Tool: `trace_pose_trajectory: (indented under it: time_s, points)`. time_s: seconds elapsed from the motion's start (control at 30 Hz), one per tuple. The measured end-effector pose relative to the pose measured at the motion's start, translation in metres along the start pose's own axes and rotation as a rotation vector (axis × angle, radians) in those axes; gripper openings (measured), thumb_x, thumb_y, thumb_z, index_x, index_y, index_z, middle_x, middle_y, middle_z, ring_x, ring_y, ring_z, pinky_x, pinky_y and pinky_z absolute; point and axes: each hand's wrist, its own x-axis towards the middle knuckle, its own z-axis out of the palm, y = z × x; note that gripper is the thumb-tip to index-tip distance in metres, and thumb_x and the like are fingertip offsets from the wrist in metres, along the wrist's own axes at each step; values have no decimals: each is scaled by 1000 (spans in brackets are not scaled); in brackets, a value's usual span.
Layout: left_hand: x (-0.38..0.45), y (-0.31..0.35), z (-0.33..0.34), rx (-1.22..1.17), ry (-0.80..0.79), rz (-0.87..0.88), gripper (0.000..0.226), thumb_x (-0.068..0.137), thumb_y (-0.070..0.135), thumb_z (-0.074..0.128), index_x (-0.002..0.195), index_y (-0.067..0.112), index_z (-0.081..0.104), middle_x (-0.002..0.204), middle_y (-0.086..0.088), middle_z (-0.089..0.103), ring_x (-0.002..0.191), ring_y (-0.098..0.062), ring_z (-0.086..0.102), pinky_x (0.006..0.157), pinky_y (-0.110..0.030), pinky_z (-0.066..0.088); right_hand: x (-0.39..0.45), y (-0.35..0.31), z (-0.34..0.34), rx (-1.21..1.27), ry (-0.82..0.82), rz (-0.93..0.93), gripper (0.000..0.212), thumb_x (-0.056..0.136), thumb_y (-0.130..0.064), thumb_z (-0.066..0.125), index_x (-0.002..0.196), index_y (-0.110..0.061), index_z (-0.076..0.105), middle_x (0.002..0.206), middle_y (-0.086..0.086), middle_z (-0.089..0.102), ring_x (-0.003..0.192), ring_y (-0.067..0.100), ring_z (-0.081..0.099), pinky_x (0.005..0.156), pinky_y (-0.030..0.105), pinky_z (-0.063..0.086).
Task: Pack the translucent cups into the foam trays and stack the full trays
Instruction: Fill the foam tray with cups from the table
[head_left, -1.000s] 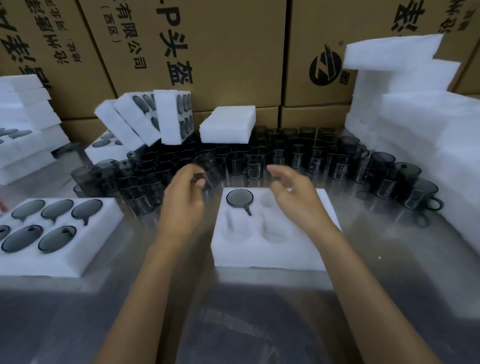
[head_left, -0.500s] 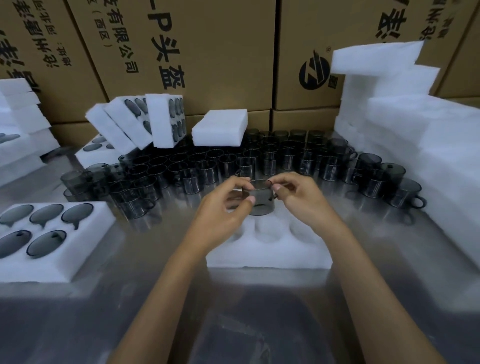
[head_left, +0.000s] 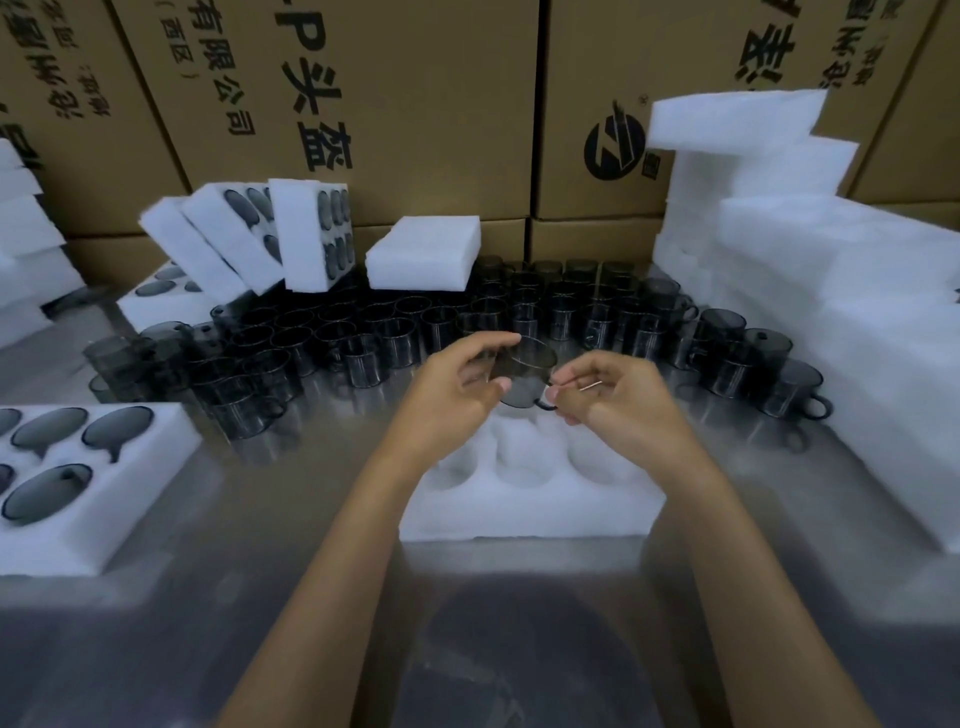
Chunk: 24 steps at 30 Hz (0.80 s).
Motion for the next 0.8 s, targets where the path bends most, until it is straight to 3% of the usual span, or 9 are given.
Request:
trace_pose_trajectory:
  time_s: [0.07, 0.13, 0.27, 0.37, 0.43, 0.5, 0.57, 0.63, 0.8]
  points:
    - [0, -4, -1, -12, -6, -22, 42, 91, 1, 66, 123, 28, 65, 122, 18, 63, 114, 6, 59, 93, -21, 53, 1, 1, -3, 8, -23, 21, 9, 81, -6, 78, 87, -11, 73, 92, 15, 73, 79, 24, 69, 78, 37, 59]
    - [-1, -8, -5, -11, 0, -56, 39, 88, 1, 70, 117, 28, 67, 123, 12, 65, 115, 0, 61, 86, -32, 57, 2, 2, -5, 48, -74, 28, 9, 80, -5, 77, 86, -11, 75, 88, 12, 75, 78, 17, 68, 71, 26, 58]
    - [-6, -11, -8, 72, -8, -73, 34, 86, 10, 74, 115, 28, 68, 118, 17, 66, 110, 4, 61, 99, -30, 52, 3, 4, -5, 30, -159, 5, 10, 83, -5, 74, 82, -14, 78, 81, 2, 77, 72, 3, 66, 64, 12, 51]
    - [-7, -9, -5, 101, -2, -76, 40, 88, 22, 73, 124, 34, 62, 123, 19, 64, 115, 3, 58, 107, -33, 46, 2, 6, -4, 23, -149, -23, 8, 83, -7, 76, 83, -15, 77, 83, 1, 76, 72, 2, 62, 64, 9, 47]
    - [-7, -9, -3, 125, -5, -78, 43, 89, 26, 72, 130, 34, 60, 126, 17, 63, 120, 0, 57, 109, -37, 44, 3, 8, -5, -17, -94, -65, 17, 81, -10, 79, 95, -19, 74, 91, -5, 71, 76, 1, 59, 68, 5, 43]
    - [-7, -10, -3, 165, -15, -78, 43, 91, 29, 69, 133, 34, 59, 129, 17, 62, 123, 0, 54, 111, -39, 42, 4, 10, -7, -138, -90, -141, 40, 82, -14, 78, 117, -33, 69, 115, -23, 62, 94, -15, 54, 78, -1, 37]
    - [-7, -11, -2, 215, -15, -71, 44, 93, 32, 67, 135, 37, 57, 135, 18, 59, 128, 1, 50, 114, -38, 38, 4, 12, -8, -175, -170, -156, 46, 88, -18, 73, 128, -39, 65, 131, -33, 54, 114, -26, 44, 91, 0, 30]
    - [-7, -11, -2, 252, -14, -68, 46, 93, 35, 66, 138, 37, 55, 140, 18, 55, 133, 1, 44, 117, -38, 34, 4, 14, -7, -148, -184, -134, 34, 93, -23, 69, 124, -37, 69, 132, -29, 58, 122, -18, 46, 96, 3, 29]
    - [-8, -13, -1, 258, 8, -70, 44, 95, 43, 61, 138, 34, 55, 143, 15, 53, 136, -2, 42, 121, -45, 25, 4, 16, -2, -122, -85, -138, 24, 95, -26, 67, 117, -33, 73, 121, -23, 67, 122, -10, 53, 113, 22, 36]
